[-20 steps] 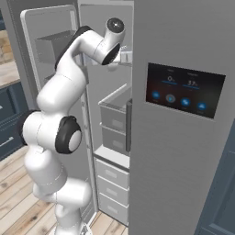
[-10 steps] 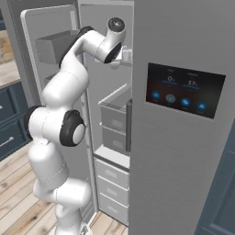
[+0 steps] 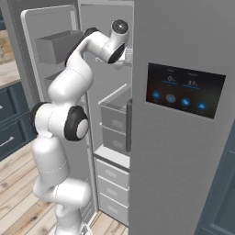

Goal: The ice cube tray has been filled with water. Take the tray and place it in the freezer to make ice. Close the freezer door after placing the tray.

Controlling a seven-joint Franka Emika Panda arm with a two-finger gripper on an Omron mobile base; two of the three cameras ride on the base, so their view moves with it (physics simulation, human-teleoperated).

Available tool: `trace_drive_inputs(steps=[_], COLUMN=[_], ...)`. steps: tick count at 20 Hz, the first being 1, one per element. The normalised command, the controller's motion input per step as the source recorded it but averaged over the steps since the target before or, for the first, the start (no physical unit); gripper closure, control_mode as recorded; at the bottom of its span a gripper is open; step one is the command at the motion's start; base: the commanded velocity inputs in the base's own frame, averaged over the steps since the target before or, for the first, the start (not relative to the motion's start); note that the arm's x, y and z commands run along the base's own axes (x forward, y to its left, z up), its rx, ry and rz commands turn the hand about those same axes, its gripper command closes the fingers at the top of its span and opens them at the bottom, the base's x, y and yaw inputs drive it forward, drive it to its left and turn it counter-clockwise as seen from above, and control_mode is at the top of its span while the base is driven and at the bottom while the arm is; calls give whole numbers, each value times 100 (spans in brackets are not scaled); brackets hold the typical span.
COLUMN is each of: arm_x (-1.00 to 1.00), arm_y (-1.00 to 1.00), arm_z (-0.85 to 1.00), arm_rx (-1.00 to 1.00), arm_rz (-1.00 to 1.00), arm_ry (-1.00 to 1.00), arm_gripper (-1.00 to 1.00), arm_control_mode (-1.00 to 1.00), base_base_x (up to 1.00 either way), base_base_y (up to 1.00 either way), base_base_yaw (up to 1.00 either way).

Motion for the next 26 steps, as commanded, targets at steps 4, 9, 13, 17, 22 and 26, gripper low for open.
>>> trace_drive_inputs(steps=[4, 9, 13, 17, 22, 26], arm_x=[42, 48, 58, 55, 22, -58], arm_y=[-10, -13, -15, -10, 0, 9], arm_z=[-21, -10, -16, -15, -45, -90], arm_rx=[0, 0, 0, 0, -4, -17], arm_rz=[-1, -2, -3, -3, -2, -2], arm_ry=[0, 0, 0, 0, 0, -36], arm_gripper=[100, 100, 100, 100, -100, -100], arm_control_mode=[-100, -100, -100, -100, -100, -100], base_base_x=[0, 0, 0, 0, 0, 0], base_base_y=[0, 0, 0, 0, 0, 0], base_base_yaw=[0, 0, 0, 0, 0, 0])
